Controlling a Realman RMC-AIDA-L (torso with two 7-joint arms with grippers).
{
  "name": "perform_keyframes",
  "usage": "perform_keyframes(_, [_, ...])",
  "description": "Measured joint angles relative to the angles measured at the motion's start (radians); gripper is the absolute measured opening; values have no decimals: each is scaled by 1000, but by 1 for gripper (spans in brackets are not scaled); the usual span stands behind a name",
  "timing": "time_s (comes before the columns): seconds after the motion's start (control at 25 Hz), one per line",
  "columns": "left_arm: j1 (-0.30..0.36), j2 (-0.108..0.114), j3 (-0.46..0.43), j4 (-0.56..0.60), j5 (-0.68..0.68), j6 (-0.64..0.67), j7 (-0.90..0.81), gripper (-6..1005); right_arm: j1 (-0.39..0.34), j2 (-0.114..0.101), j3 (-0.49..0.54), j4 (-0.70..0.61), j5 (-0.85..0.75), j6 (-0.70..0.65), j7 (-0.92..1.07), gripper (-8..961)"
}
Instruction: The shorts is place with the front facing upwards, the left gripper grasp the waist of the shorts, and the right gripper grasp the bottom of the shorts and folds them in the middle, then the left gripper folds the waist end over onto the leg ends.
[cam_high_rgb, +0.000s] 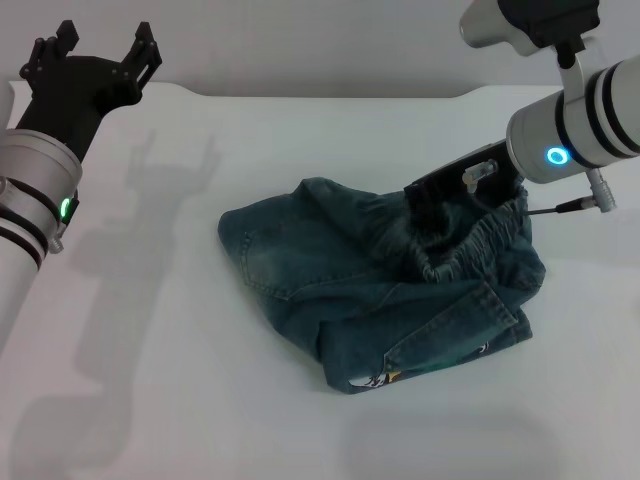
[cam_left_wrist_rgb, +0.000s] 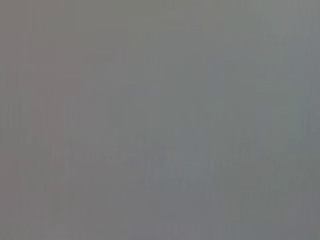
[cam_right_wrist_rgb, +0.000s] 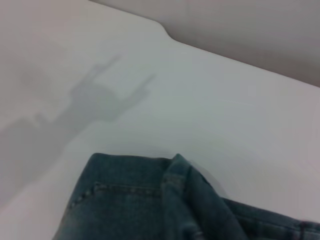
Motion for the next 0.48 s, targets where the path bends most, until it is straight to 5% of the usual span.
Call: perform_keyframes(0.48, [-26,-1,3,22,0,-10,-7,849,7,-1,28,56,-47,42,4,2])
